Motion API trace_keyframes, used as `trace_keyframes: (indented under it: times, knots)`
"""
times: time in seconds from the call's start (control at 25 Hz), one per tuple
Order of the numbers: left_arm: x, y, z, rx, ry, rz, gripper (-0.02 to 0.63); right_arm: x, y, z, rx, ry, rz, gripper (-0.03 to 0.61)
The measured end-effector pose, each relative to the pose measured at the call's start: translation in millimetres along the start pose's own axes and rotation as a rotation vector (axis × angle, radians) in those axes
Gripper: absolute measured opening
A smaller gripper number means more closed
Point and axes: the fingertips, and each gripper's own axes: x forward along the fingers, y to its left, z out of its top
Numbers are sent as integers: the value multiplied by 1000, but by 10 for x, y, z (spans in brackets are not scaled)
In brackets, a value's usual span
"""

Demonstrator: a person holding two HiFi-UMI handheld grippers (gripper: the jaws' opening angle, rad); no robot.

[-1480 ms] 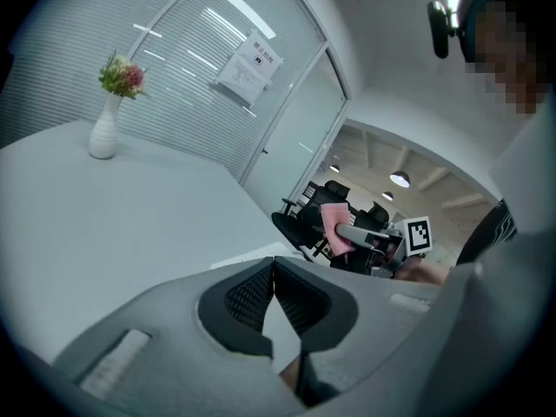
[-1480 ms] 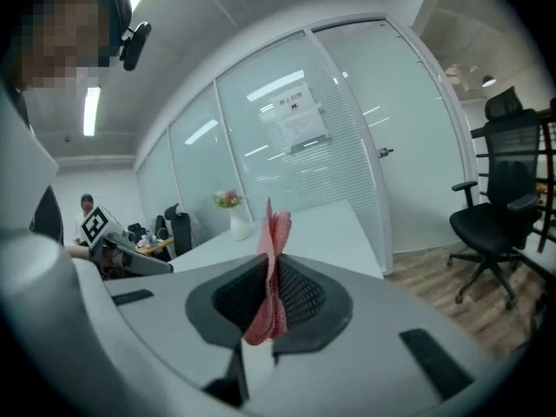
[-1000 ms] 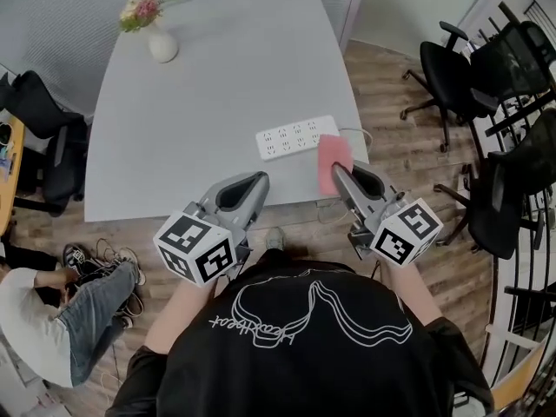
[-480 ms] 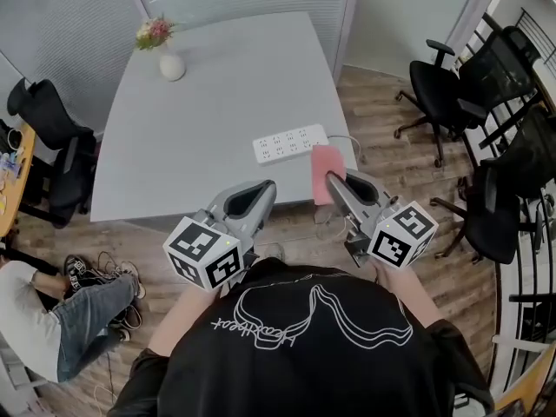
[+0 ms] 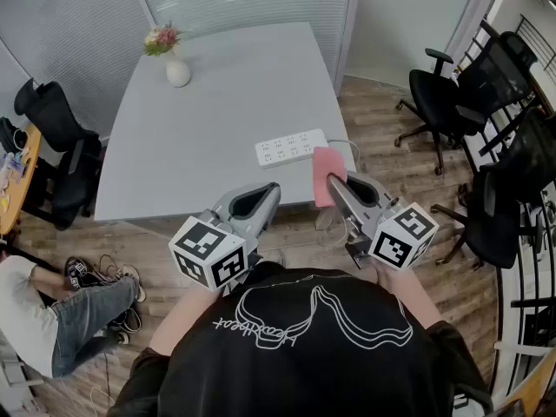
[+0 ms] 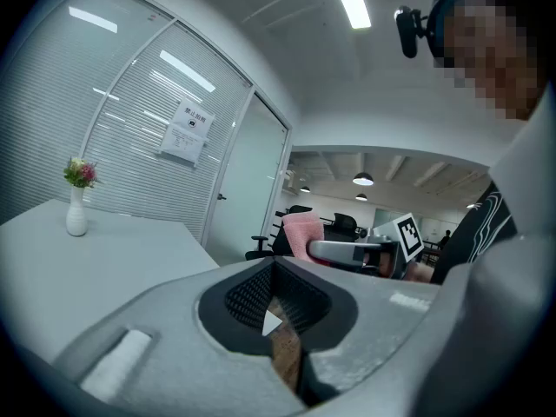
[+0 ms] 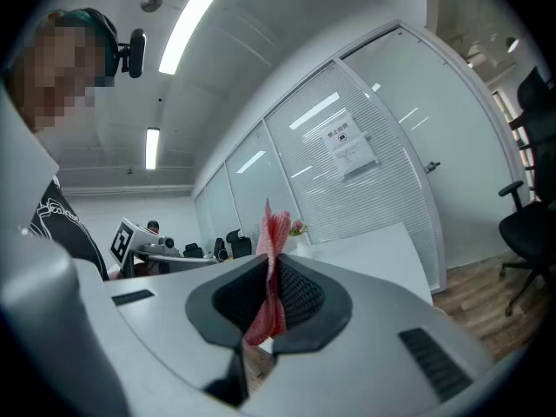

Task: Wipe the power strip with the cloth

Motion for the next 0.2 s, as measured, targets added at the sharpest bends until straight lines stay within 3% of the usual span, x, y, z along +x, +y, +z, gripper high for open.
trace_keyframes:
  times: [0.2]
  knots:
    - [5,-33,18,8,8,0,13,-14,5,18,11,6,-1,34]
